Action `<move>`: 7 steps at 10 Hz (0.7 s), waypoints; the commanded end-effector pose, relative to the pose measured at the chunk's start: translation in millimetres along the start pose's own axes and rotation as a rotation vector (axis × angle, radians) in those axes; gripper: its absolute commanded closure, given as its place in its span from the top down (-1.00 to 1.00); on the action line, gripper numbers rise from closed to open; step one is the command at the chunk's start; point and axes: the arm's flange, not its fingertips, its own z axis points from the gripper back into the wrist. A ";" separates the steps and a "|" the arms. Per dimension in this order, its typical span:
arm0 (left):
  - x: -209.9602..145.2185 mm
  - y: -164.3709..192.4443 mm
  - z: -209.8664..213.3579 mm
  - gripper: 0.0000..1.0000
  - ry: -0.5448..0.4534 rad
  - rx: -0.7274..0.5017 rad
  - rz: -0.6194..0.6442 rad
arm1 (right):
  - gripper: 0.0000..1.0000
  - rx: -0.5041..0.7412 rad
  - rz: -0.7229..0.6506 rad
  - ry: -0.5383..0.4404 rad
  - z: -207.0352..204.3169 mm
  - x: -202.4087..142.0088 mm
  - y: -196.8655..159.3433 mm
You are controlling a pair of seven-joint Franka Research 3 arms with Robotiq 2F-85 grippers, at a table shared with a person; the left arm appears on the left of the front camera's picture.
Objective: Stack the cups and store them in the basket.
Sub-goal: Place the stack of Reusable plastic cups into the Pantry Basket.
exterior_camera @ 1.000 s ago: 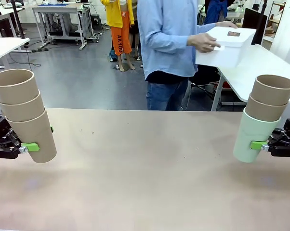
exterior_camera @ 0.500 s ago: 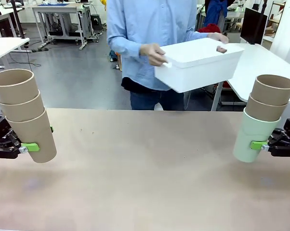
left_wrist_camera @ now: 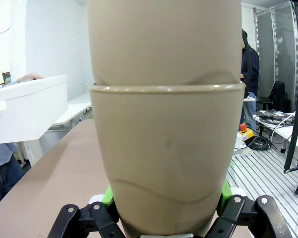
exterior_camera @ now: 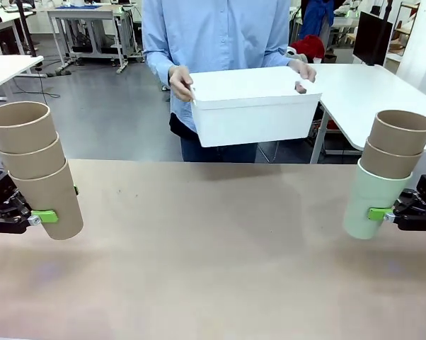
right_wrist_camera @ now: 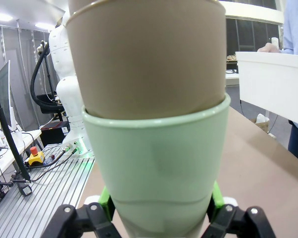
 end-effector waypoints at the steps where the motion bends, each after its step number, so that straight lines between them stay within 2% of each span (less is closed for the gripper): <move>1: 3.3 -0.5 -1.2 0.68 -0.008 -0.002 -0.012 | 0.74 -0.002 0.007 -0.004 0.8 3.3 0.0; 7: 3.3 -0.5 -1.2 0.68 -0.008 -0.002 -0.012 | 0.74 -0.002 0.007 -0.004 0.8 3.3 0.0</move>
